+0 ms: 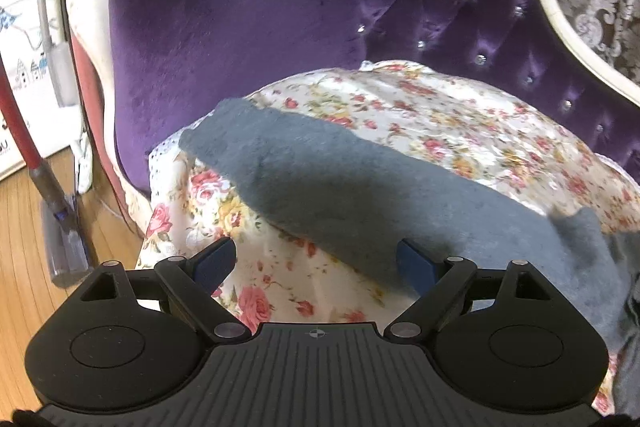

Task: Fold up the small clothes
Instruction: 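Grasp the other sleeve cuff with the left gripper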

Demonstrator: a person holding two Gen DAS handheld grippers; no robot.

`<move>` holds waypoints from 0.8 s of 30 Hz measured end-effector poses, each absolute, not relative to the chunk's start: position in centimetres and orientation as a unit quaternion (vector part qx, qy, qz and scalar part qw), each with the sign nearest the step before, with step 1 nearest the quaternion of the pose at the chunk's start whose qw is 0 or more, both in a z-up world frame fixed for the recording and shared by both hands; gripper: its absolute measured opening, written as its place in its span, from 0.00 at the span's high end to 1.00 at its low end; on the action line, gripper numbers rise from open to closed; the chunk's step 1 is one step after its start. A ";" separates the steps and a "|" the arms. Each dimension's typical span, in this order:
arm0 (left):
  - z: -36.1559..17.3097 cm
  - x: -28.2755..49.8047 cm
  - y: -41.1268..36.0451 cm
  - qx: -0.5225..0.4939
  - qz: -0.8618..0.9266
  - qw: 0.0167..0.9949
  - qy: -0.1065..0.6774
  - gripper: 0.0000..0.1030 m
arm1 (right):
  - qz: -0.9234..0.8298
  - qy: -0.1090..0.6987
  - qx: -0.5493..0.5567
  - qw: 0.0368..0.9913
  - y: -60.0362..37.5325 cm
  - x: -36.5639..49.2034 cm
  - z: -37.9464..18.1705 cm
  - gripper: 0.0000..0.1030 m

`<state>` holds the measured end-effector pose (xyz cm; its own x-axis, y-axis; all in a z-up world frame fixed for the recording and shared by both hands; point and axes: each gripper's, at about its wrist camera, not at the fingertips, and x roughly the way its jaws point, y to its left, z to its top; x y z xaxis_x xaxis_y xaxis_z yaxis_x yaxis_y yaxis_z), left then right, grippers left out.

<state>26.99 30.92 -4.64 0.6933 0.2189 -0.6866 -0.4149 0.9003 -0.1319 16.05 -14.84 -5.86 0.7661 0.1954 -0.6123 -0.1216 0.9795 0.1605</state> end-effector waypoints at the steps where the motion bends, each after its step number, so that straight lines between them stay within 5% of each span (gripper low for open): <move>1: -4.9 27.0 31.2 -0.147 0.177 0.907 0.354 0.15 | 0.084 0.332 0.056 0.938 -14.8 16.1 -5.9 0.01; 16: -4.7 29.5 33.6 -0.199 0.193 0.902 0.331 0.18 | 0.086 0.333 0.050 0.938 -14.8 16.1 -5.9 0.01; 19: -4.6 30.0 34.1 -0.205 0.209 0.898 0.328 0.42 | 0.087 0.334 0.050 0.937 -14.8 16.2 -5.9 0.01; 22: -4.1 30.1 34.1 -0.187 0.220 0.902 0.321 0.85 | 0.087 0.334 0.049 0.937 -14.8 16.2 -6.0 0.01; 24: -3.6 30.1 34.0 -0.183 0.209 0.907 0.317 0.91 | 0.088 0.334 0.049 0.937 -14.8 16.2 -6.0 0.00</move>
<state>30.06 34.04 -3.59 0.7113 0.2625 -0.6521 -0.4950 0.8457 -0.1995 16.22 -14.82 -5.96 0.7611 0.1972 -0.6180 -0.1320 0.9798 0.1501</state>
